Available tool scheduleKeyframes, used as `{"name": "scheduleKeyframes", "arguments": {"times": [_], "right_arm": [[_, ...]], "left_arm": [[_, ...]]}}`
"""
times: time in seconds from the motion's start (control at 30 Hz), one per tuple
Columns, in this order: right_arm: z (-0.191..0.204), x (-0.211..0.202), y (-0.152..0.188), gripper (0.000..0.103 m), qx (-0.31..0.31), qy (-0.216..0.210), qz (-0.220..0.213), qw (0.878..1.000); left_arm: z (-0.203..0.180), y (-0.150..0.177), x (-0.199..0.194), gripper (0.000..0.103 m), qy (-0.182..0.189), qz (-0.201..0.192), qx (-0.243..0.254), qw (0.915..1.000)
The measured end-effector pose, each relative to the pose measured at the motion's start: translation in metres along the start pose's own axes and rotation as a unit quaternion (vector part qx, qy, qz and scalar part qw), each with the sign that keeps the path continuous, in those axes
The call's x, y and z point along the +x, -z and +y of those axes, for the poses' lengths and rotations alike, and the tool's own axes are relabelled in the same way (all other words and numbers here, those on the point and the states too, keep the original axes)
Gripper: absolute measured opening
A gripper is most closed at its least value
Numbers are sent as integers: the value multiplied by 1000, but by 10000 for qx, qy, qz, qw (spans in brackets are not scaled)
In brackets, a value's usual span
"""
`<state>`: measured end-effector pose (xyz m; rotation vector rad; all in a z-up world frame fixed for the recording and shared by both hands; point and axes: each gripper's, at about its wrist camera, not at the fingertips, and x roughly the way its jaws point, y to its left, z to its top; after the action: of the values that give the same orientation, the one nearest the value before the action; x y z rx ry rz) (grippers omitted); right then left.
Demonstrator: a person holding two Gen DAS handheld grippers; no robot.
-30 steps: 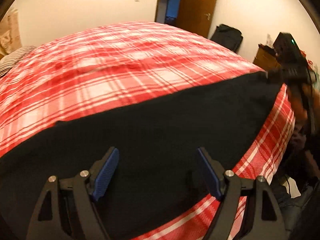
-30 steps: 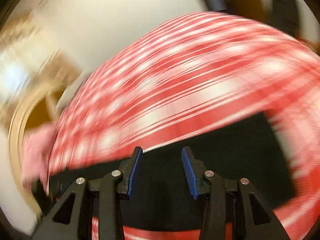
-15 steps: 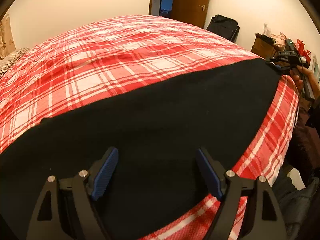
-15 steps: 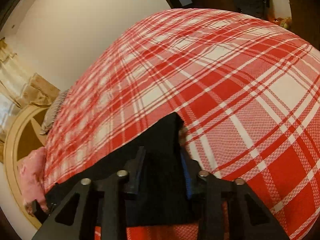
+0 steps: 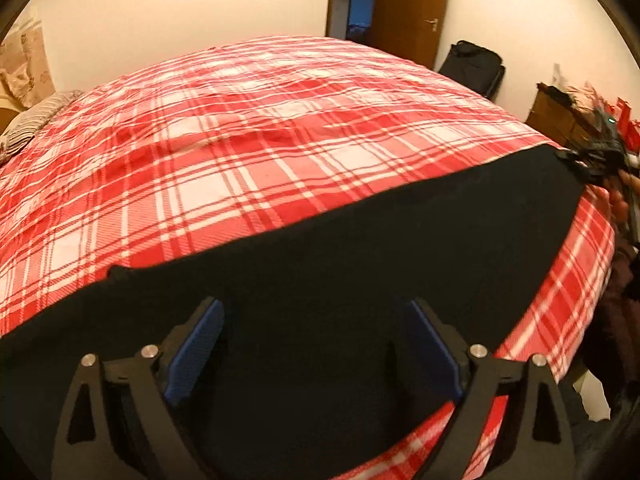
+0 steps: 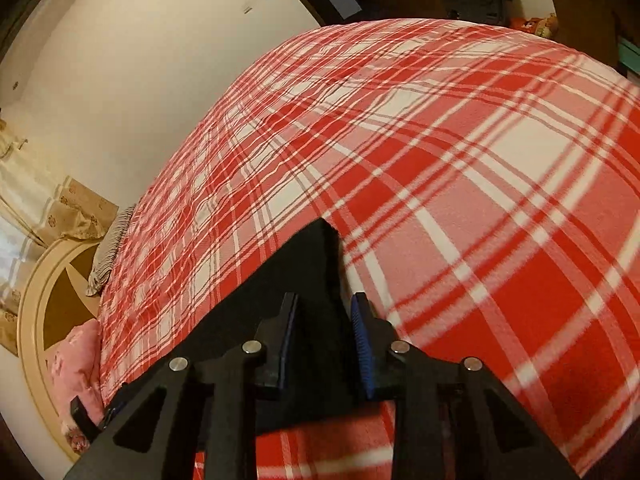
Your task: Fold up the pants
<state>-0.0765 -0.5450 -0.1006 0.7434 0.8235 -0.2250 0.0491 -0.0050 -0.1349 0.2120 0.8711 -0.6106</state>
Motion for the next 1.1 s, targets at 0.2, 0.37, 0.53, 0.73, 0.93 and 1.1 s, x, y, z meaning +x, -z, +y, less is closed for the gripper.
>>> {"name": "scheduleKeyframes", "arguments": {"times": [0.2, 0.37, 0.53, 0.73, 0.93, 1.1], "right_arm": [[4, -1, 8, 29, -120, 84, -24, 9999], [11, 7, 11, 29, -178, -34, -35, 9998], [10, 12, 11, 29, -163, -93, -72, 9998], [12, 11, 10, 20, -175, -136, -91, 9997], [22, 6, 10, 17, -305, -224, -296, 9988], [60, -9, 15, 15, -857, -344, -521, 9944]], "left_arm": [[13, 3, 21, 95, -217, 407, -213, 9987], [12, 3, 22, 97, -294, 444, -136, 9985], [10, 1, 25, 103, -291, 508, -149, 9982], [6, -2, 28, 103, -422, 595, -158, 9972], [7, -11, 15, 103, -324, 446, -360, 9978], [4, -21, 7, 103, -137, 100, -503, 9986]]}}
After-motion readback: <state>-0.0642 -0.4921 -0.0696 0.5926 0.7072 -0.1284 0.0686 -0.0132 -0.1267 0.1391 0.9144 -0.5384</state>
